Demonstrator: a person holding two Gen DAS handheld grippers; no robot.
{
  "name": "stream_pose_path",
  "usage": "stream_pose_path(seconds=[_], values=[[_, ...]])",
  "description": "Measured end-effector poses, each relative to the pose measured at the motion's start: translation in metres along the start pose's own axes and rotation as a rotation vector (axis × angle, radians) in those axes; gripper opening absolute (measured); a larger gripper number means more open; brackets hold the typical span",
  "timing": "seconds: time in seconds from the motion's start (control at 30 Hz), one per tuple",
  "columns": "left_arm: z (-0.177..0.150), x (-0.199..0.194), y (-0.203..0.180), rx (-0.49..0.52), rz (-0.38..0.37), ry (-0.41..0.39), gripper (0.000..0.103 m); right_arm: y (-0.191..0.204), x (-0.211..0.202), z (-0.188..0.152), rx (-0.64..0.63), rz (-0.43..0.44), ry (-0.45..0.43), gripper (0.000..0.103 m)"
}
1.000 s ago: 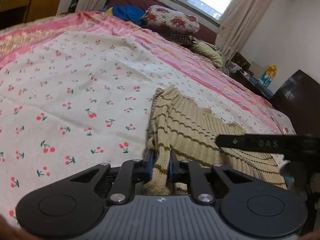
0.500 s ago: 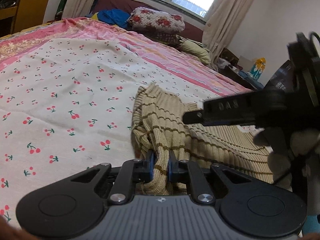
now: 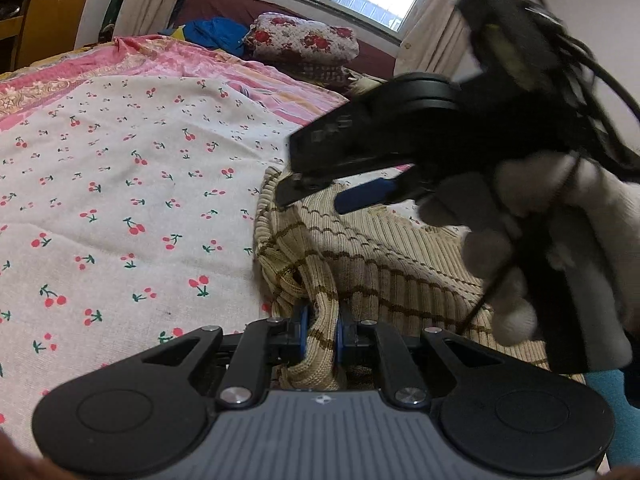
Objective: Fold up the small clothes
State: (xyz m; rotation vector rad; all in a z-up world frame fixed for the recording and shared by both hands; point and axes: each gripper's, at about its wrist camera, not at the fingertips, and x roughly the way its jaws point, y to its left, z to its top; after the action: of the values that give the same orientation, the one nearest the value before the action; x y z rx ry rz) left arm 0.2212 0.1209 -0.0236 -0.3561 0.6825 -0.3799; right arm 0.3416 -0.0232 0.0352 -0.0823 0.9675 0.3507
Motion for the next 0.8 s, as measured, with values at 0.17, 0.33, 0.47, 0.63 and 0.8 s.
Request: stream_pose_path(seconds=[0.17,0.33,0.47,0.63,0.8], values=[[-0.001,0.002,0.001,0.002,-0.008,0.000,0.018,0.013,0.018,0.001,-0.033,-0.039,0.032,0.056],[-0.003,0.003,0.000,0.008,-0.011,-0.002,0.018,0.024,0.028,-0.002,-0.080,-0.068,0.041,0.065],[-0.003,0.002,-0.001,0.011,-0.011,0.000,0.018,0.031,0.035,-0.005,-0.145,-0.116,0.041,0.065],[-0.003,0.000,-0.003,0.014,-0.007,0.001,0.018,0.032,0.035,-0.007,-0.178,-0.154,0.031,0.051],[-0.001,-0.001,-0.005,0.010,-0.003,0.001,0.018,0.028,0.028,-0.008,-0.166,-0.150,0.020,0.033]])
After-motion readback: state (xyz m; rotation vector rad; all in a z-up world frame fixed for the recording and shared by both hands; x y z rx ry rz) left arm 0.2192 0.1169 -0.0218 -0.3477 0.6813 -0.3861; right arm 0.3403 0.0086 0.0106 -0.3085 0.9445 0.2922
